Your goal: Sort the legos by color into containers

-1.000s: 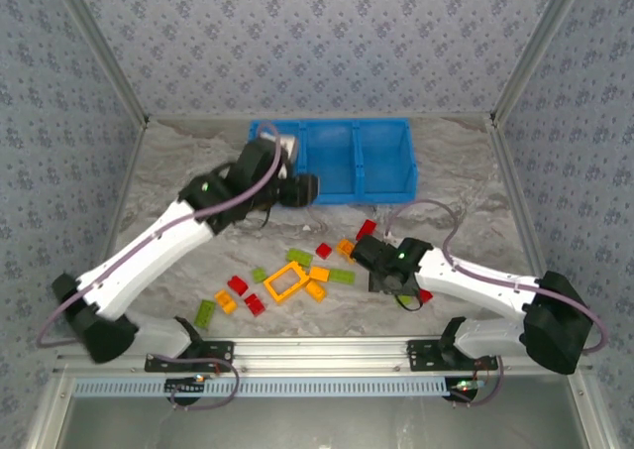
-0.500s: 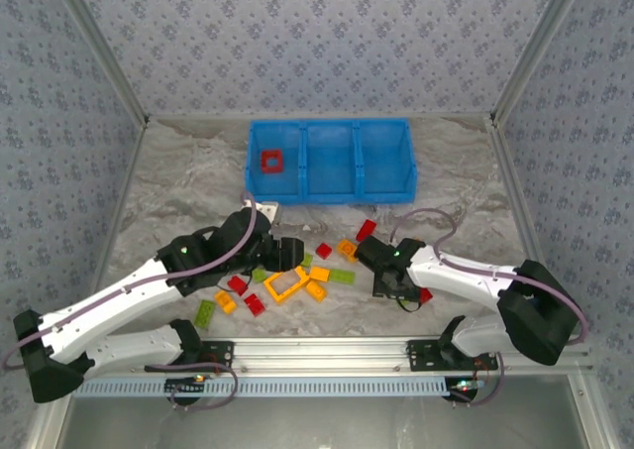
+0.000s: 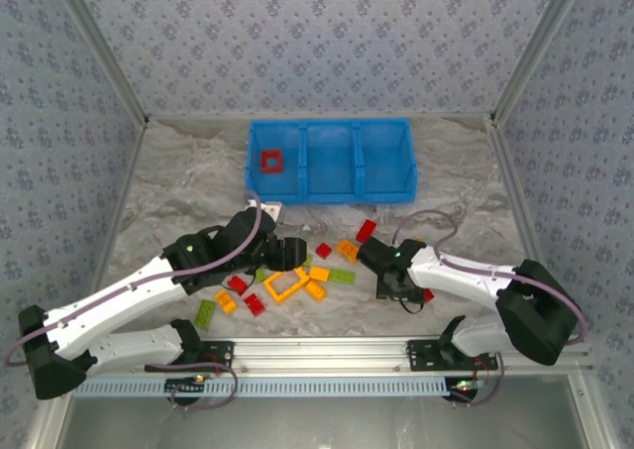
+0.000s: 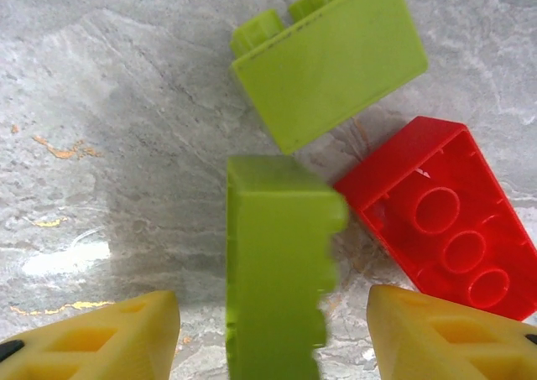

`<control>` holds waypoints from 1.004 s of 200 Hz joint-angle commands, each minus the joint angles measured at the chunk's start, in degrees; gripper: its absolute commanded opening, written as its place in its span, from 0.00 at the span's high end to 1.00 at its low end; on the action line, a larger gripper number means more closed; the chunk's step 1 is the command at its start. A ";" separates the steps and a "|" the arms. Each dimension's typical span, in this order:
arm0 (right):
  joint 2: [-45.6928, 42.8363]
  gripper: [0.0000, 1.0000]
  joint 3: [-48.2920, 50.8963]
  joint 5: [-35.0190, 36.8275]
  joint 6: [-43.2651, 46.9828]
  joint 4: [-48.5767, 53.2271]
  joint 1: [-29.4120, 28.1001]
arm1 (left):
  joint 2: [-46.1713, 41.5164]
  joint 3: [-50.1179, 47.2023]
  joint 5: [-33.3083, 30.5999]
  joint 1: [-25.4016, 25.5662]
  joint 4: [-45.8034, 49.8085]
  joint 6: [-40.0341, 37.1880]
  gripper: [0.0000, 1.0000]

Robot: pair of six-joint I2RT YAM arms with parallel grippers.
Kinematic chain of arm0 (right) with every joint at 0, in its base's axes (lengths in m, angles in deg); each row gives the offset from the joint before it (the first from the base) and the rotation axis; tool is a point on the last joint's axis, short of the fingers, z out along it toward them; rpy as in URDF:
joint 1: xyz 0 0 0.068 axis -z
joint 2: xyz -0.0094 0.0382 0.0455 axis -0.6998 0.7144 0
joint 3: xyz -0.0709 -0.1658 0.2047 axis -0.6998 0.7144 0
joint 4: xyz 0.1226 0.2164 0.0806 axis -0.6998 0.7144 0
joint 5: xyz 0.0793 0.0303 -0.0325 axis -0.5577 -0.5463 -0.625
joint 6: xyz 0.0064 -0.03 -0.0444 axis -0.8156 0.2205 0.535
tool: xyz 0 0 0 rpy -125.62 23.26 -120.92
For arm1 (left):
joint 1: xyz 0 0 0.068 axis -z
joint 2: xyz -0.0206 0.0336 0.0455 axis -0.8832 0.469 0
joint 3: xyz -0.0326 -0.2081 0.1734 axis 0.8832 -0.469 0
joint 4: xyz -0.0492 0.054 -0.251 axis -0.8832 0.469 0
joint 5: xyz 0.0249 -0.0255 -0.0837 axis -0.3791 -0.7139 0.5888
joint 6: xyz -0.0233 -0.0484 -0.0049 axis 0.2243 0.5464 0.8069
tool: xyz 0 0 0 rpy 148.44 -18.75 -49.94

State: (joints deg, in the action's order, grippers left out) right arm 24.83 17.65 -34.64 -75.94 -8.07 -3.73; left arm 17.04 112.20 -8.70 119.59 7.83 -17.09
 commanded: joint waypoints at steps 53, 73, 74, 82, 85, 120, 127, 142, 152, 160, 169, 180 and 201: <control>-1.85 0.53 2.41 -2.96 0.82 -4.43 2.36 | 0.25 0.34 0.14 0.88 -2.43 0.87 0.36; -0.44 0.64 1.28 -2.21 0.87 -4.31 2.26 | 0.51 0.41 0.27 1.14 -2.79 0.86 0.36; -0.36 0.65 1.26 -2.10 0.84 -4.24 2.26 | 0.51 0.42 0.27 1.19 -2.79 0.89 0.36; -0.51 0.72 0.48 -0.93 0.75 -3.52 1.64 | 0.49 0.51 0.20 1.53 -3.03 0.81 0.36; -0.73 0.73 0.07 -0.36 0.73 -3.17 1.35 | 0.48 0.52 0.22 1.73 -3.11 0.69 0.37; -5.01 0.79 -7.42 3.25 2.29 2.76 0.28 | 3.68 4.20 1.07 6.50 -7.66 -1.95 0.35; -5.61 0.79 -9.24 2.80 3.96 2.98 1.85 | 5.45 5.86 1.28 7.68 -9.05 -2.85 0.34; -5.44 0.80 -13.39 1.40 8.33 2.44 6.08 | 10.31 10.93 1.18 10.51 -10.89 -5.36 0.34; -4.29 0.80 -16.40 -0.10 11.33 1.55 9.09 | 13.76 15.03 -0.11 11.98 -10.70 -6.63 0.34; -2.99 0.81 -19.16 -1.22 13.52 0.93 11.46 | 16.00 17.81 -1.02 12.51 -10.57 -7.49 0.33; -1.33 0.81 -22.19 -3.19 16.23 -0.66 14.64 | 18.01 20.39 -3.08 12.55 -10.14 -7.81 0.33; 1.70 0.81 -25.87 -5.52 19.32 -2.90 18.26 | 19.74 23.05 -6.75 12.50 -9.69 -8.39 0.33; 9.78 0.82 -35.37 -9.86 24.75 -5.48 23.95 | 25.33 32.12 -10.34 11.06 -5.36 -9.93 0.31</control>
State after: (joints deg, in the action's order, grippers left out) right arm 27.30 -9.12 -38.83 -60.62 -10.23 15.11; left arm 38.20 135.39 -12.66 132.05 -0.39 -23.67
